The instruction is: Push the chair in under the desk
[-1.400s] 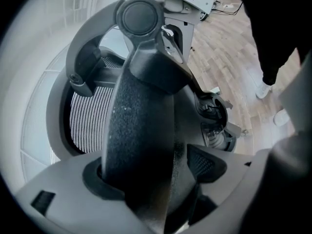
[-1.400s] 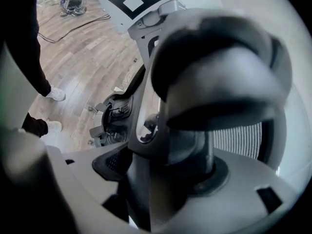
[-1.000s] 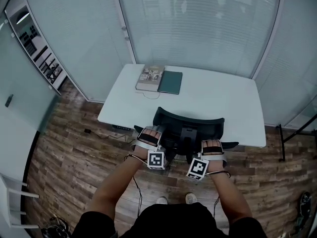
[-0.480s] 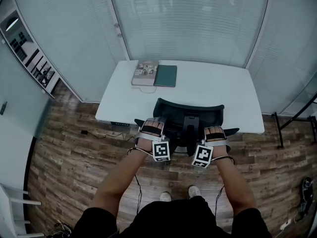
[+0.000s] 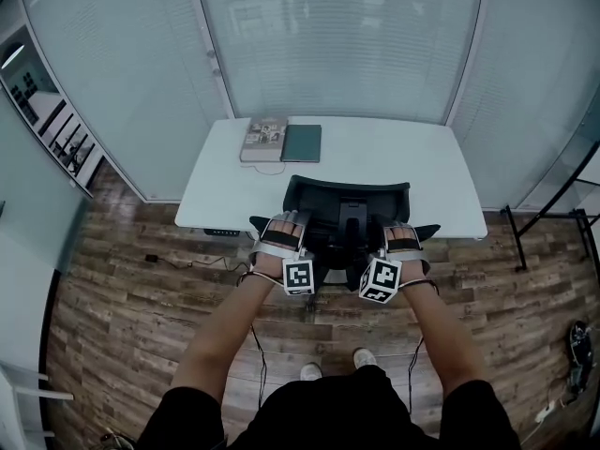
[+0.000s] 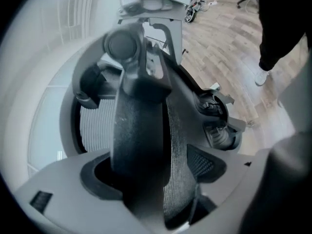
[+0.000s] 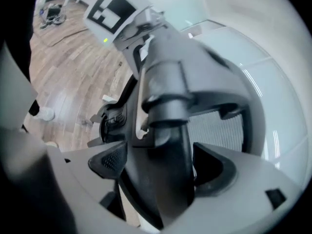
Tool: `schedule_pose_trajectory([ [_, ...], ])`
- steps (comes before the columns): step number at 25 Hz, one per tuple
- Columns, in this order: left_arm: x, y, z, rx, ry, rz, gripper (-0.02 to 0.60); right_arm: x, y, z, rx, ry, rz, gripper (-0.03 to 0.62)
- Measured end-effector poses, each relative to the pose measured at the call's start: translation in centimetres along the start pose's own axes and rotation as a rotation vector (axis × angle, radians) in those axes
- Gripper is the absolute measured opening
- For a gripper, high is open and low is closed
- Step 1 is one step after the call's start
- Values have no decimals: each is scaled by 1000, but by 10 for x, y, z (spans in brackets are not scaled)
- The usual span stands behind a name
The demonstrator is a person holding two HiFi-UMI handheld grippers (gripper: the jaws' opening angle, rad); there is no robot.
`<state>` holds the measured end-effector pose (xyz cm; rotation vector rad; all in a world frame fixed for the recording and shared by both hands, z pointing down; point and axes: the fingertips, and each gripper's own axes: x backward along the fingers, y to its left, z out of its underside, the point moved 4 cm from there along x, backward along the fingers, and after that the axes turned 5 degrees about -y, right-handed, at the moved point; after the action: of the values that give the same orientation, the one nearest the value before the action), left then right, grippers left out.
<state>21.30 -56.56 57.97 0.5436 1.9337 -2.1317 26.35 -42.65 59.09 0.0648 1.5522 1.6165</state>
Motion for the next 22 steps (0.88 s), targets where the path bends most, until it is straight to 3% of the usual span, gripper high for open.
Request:
schedule_pose_trajectory([
  [2,16,1,-6,47,-30,-44,399,23,-5,-1,-117,-33,45,411],
  [4,33,8,-2,151,-29,-114,399,46,-7,-2,-217,-65,77,413],
  [8,71,17,8,508,-60,-183,399,91,-11,-12,-425,-155,160,411],
  [11,95,18,9,745,-115,-186,394,125,-18,-18,-714,-225,178,350],
  [12,104,20,8,818,-140,-193,372,135,-21,-19,-804,-246,189,328],
  [14,122,24,3,954,-192,-217,272,152,-27,-20,-965,-290,217,259],
  [18,149,31,-6,1135,-245,-272,31,178,-33,-19,-1135,-332,306,6],
  [22,171,39,-10,1263,-312,-272,14,192,-32,-26,-1159,-357,327,3],
])
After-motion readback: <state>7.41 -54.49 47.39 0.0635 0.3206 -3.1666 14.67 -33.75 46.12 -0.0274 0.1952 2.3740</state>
